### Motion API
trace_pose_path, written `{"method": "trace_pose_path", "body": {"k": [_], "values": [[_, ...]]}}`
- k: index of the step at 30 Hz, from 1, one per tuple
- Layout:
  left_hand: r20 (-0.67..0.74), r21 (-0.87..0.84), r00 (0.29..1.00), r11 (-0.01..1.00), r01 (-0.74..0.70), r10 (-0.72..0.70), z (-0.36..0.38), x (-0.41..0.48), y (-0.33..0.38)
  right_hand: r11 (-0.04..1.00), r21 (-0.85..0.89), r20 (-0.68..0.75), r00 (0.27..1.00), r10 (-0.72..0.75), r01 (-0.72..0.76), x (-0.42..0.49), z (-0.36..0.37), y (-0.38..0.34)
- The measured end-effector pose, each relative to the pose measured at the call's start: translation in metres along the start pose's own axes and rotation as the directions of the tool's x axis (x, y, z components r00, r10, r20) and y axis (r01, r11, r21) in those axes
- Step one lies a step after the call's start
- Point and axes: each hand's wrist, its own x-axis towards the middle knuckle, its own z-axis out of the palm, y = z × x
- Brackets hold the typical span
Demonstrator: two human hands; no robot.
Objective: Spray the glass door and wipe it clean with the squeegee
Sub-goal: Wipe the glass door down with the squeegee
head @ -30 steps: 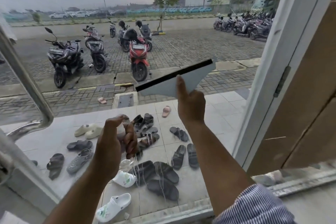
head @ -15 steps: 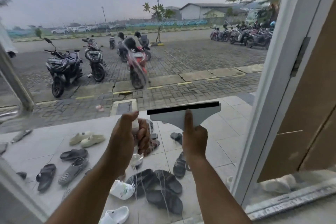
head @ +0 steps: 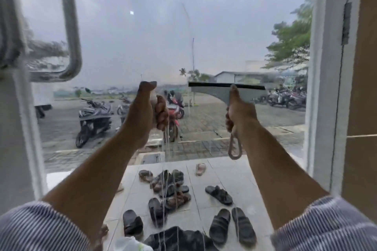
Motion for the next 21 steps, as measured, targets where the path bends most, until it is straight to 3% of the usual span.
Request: {"method": "trace_pose_path", "body": {"k": [6,11,15,21], "values": [[-0.087,-0.048,0.995,0.998,0.035,-0.039,-0.019,-0.008,0.014,0.999,0.045,-0.002,1.0,-0.008,0.008,-0.015,0.001,-0.014],[-0.13,0.034,0.991,0.999,-0.036,0.04,-0.029,-0.007,0.061,0.963,0.036,0.209,0.94,-0.269,0.267,-0.043,0.039,-0.076],[-0.129,0.083,0.986,0.992,-0.099,0.109,-0.044,-0.006,0.095,0.92,0.135,0.285,0.874,-0.393,0.369,-0.049,0.093,-0.148],[-0.108,0.151,0.983,0.98,-0.133,0.15,-0.067,-0.011,0.116,0.957,0.099,0.264,0.92,-0.289,0.273,-0.035,0.14,-0.219]]}}
